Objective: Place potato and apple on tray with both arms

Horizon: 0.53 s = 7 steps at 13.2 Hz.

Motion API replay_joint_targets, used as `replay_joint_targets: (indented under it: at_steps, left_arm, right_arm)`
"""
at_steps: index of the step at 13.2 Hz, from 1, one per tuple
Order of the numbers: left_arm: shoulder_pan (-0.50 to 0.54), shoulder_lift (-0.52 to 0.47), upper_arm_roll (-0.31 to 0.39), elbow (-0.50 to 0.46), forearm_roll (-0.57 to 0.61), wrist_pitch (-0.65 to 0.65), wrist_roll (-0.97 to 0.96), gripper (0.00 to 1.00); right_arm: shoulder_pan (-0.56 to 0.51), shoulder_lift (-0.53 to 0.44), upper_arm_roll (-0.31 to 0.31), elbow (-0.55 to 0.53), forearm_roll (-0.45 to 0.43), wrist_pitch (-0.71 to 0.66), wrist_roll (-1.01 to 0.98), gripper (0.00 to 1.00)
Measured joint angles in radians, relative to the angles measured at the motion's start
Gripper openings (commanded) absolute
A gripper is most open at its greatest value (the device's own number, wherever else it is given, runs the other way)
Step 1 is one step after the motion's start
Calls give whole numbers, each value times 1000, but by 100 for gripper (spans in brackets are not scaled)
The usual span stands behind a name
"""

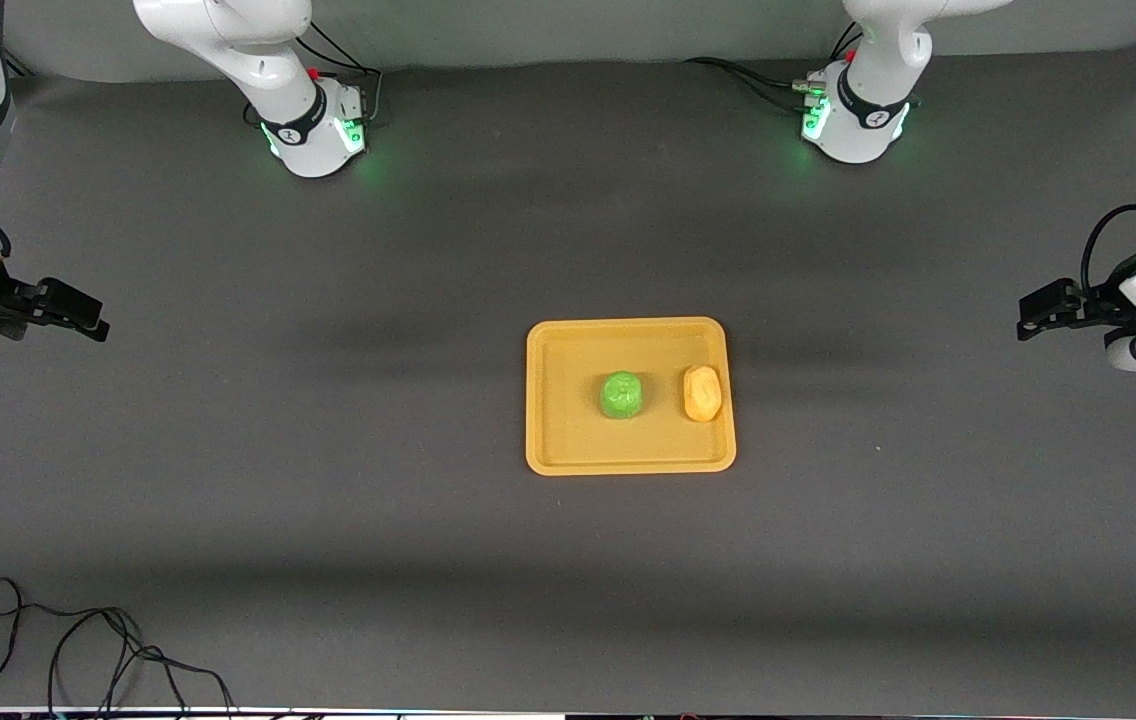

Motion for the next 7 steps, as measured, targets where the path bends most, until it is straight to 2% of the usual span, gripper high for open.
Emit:
replay_joint_targets:
  at_steps: [7]
  left_arm:
    - [0,4,0,0,0,0,0,100]
  right_arm:
    - [2,-8,4,4,1,-29,-3,100]
